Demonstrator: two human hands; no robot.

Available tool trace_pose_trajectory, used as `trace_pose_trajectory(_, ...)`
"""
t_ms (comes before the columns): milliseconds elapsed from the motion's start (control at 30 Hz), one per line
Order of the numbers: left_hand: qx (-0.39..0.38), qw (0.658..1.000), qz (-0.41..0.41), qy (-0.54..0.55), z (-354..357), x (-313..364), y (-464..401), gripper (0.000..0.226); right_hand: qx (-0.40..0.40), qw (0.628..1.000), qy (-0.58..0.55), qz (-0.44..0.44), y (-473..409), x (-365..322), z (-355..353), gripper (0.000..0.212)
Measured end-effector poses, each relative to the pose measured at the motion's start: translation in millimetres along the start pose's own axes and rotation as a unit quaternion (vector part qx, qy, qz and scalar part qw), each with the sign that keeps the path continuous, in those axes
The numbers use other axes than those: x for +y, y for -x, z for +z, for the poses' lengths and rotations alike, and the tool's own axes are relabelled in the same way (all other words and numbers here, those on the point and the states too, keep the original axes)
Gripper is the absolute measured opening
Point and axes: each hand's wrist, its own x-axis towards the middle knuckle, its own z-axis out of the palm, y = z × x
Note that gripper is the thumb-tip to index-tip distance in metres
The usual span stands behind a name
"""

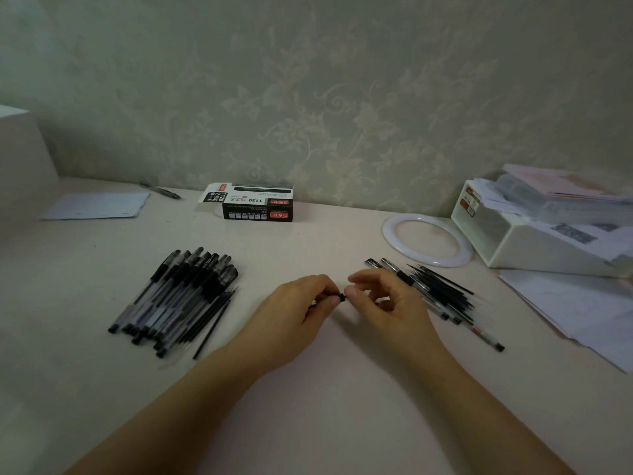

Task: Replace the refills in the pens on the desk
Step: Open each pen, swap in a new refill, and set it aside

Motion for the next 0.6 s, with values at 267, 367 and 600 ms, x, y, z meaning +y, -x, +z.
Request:
trace_pose_trajectory(267, -0.004, 1.000, 0.001, -0.005, -0.5, -0.2, 0.7, 0.006, -0.047, 0.999, -0.016, -0.019, -0.3, -0.1, -1.2, 0.012)
trace_pose_trajectory(367, -0.010, 1.000, 0.013, -0.004, -0.9, -0.1, 0.3, 0.006, -0.029, 0.999, -0.011, -0.010, -0.4, 0.8, -0.5, 0.016)
trace_pose_trajectory(600, -0.008, 1.000, 0.008, -0.021, 1.1, -1.4, 0.7, 0.017, -0.022, 0.999, -0.031, -0.004, -0.8, 0.8, -0.7, 0.009)
